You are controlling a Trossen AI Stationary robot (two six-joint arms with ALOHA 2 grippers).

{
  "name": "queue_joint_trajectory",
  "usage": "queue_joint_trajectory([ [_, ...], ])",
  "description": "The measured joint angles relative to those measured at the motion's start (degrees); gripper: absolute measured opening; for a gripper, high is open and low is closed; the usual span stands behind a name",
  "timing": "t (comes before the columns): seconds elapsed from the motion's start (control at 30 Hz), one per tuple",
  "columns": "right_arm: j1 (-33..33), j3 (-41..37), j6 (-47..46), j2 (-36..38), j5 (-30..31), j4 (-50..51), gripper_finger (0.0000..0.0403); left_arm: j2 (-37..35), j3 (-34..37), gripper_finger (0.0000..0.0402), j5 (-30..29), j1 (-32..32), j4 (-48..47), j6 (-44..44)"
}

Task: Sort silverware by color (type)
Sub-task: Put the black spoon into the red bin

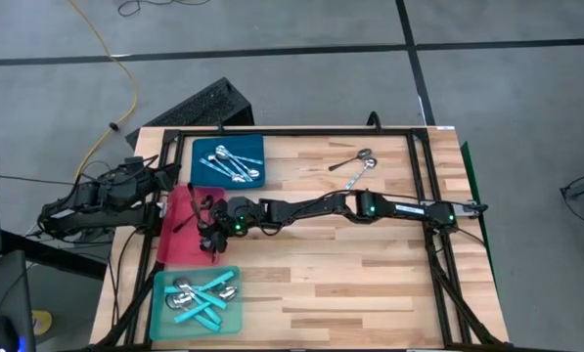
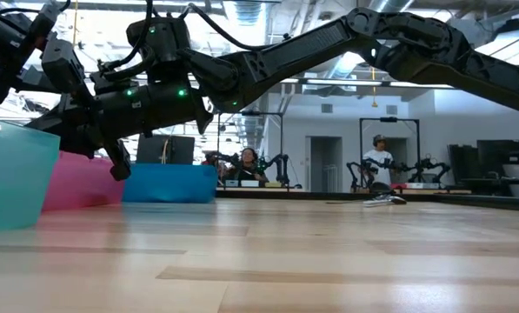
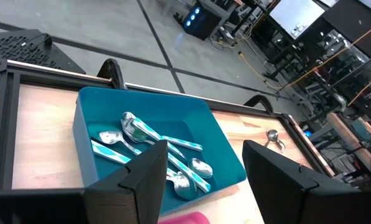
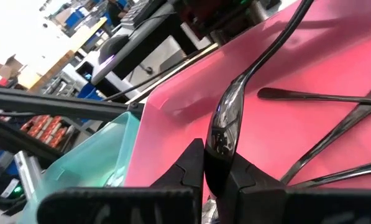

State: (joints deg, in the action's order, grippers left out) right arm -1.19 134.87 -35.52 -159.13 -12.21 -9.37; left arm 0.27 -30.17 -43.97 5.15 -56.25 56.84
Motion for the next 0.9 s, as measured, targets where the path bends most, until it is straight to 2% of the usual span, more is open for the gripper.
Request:
queue_joint_trajectory([
  [0.2, -0.5, 0.0, 1.8, 0.2, -3.9, 0.0, 0.0039, 0.0, 0.0, 0.0195, 0.0, 0.0, 0.0, 0.0],
  [0.3, -0.6, -0.1, 7.4, 1.6, -7.9, 1.5, 0.0039, 0.0, 0.0, 0.0195, 0.0, 0.0, 0.0, 0.0],
  [0.4, -0.8, -0.2, 12.8, 3.2, -7.4, 4.1, 0.0039, 0.0, 0.0, 0.0195, 0.0, 0.0, 0.0, 0.0],
  [0.53, -0.3, -0.2, 21.3, 8.9, -1.7, 10.7, 0.0038, 0.0, 0.0, 0.0195, 0.0, 0.0, 0.0, 0.0],
  [0.7, -0.8, 0.4, 36.7, 16.5, 11.6, 21.1, 0.0038, 0.0, 0.0, 0.0195, 0.0, 0.0, 0.0, 0.0],
  [0.9, -2.2, -0.4, 50.4, 15.4, 21.5, 27.9, 0.0038, 0.0, 0.0, 0.0195, -0.1, 0.0, 0.0, 0.0],
])
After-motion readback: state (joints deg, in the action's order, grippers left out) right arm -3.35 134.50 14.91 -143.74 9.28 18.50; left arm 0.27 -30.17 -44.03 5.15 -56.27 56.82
